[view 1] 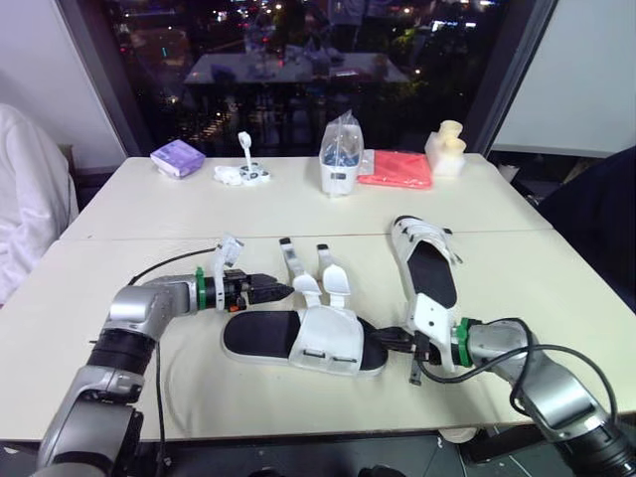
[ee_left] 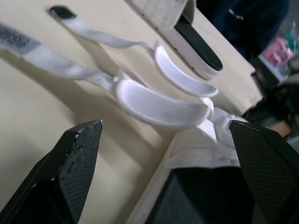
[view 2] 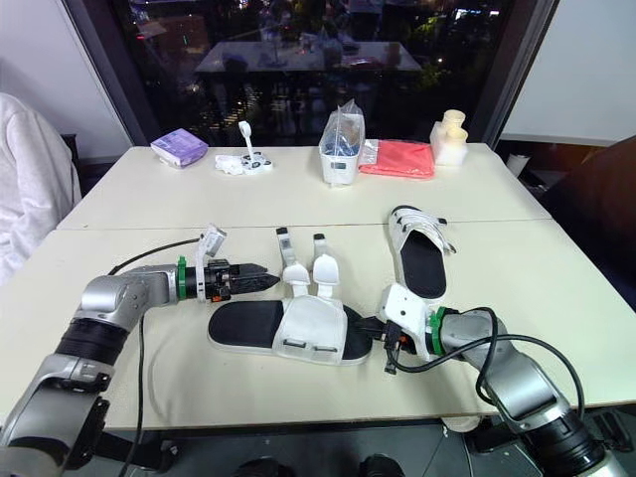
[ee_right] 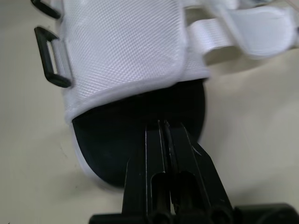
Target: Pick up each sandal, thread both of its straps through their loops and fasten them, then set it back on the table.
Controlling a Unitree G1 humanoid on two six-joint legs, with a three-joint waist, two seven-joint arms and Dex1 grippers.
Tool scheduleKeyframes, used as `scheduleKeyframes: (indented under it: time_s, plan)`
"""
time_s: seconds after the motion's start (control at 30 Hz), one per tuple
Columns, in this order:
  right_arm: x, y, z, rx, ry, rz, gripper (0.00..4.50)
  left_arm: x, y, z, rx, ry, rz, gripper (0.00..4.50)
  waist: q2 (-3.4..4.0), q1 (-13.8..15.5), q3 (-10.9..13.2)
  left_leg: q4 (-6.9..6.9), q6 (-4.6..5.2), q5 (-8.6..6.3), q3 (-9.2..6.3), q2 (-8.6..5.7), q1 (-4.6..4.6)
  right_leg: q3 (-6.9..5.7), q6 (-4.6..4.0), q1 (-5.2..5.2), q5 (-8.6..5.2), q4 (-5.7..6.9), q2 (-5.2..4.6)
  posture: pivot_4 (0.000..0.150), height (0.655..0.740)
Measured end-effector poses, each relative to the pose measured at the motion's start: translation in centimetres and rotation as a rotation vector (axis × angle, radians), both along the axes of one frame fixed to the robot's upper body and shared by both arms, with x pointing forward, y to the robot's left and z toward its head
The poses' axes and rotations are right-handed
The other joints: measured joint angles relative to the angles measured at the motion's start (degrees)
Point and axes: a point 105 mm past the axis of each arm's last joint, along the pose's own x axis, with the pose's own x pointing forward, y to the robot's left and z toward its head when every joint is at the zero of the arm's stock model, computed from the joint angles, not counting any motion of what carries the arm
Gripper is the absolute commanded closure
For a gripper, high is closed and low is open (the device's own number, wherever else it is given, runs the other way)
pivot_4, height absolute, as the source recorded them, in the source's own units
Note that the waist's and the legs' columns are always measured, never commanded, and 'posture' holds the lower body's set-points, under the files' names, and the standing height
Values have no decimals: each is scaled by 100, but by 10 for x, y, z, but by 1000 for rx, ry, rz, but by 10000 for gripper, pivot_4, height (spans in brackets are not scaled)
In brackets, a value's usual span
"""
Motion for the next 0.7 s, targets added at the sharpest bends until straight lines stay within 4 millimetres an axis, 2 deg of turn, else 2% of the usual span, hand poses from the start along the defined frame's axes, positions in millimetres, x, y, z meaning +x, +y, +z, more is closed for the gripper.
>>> scheduleKeyframes:
  time_s: [0.1,0.23,0.37,0.43,0.57,0.7]
  plan:
    - [1,3,-2,-15,-19,26,44221,6,-2,-5,2,32,27,0,-1,21,-1,0,-1,0,0,-1,0,0,0,0,0,0,0,1500,7400]
    - [2,8,-3,-29,-48,60,44221,8,-15,-12,-27,139,22,0,-5,36,-3,0,-2,1,0,-1,3,0,0,2,0,1,1,1500,7400]
    - [3,13,-4,-23,-57,76,44221,9,-22,-12,-45,187,20,0,-5,13,-3,-1,-3,1,-1,0,4,0,0,2,0,1,1,1500,7400]
    - [3,15,-5,-36,-67,89,44221,17,-25,-13,-80,251,66,0,-7,30,-4,0,-4,2,-3,-1,6,0,0,5,0,2,2,1500,7400]
    - [5,21,-5,-48,-83,116,44221,28,-44,-19,-159,371,135,0,-11,49,-6,0,-4,2,-6,-2,8,0,1,10,0,1,2,1500,7400]
    - [5,24,-5,-56,-89,126,44221,38,-49,-18,-219,421,196,0,-12,42,-7,-1,-5,3,-6,-2,10,0,1,10,1,2,2,1500,7400]
